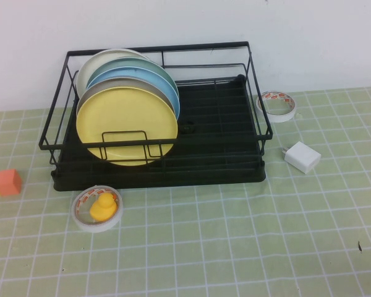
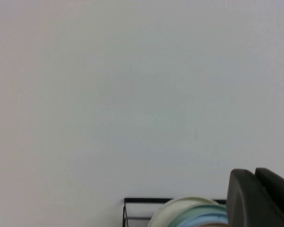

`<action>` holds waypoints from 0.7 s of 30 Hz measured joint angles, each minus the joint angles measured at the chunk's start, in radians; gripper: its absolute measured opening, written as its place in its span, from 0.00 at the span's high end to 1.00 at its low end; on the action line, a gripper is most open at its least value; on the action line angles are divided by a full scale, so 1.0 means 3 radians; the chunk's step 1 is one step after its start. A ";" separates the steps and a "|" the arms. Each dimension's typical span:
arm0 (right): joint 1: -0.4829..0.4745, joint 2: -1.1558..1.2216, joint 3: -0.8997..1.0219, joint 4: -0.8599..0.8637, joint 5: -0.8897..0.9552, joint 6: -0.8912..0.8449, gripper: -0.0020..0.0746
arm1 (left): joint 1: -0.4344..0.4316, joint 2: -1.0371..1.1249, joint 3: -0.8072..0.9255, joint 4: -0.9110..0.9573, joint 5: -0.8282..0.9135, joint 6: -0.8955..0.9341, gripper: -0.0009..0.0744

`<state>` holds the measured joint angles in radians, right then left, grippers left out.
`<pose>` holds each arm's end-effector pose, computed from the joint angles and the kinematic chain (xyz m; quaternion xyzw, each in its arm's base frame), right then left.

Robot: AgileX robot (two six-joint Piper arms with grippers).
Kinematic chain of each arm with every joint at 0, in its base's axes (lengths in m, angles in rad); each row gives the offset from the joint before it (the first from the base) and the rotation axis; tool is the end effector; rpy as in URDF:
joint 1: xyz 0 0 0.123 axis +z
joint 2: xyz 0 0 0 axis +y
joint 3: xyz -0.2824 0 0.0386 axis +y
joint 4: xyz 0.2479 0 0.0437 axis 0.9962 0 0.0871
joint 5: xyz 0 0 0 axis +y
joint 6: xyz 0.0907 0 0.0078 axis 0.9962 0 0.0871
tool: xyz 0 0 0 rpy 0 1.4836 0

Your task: Place plate on rack

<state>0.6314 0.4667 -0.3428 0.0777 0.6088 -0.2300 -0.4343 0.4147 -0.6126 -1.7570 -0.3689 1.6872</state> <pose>0.0696 0.0559 0.2426 -0.3564 0.8203 0.1223 0.4302 0.0814 -0.0023 0.3818 -0.0301 0.6324 -0.0865 0.7692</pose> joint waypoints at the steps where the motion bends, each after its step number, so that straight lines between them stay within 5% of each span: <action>1: 0.0000 0.0000 0.0000 0.0000 0.0010 0.0000 0.98 | 0.0000 0.0000 0.0044 0.0000 -0.0013 0.0000 0.99; 8: 0.0000 0.0000 0.0000 0.0000 0.0017 0.0000 0.98 | 0.0000 -0.0109 0.0318 0.0000 -0.0013 0.0000 0.99; 21: 0.0000 0.0000 0.0000 0.0000 0.0017 0.0000 0.98 | 0.0068 -0.1423 0.0775 0.0000 -0.0215 0.0058 0.99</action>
<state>0.6314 0.4667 -0.3428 0.0777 0.6141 -0.2300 -0.4138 -0.0122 -0.3801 -1.7570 -0.4334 1.7047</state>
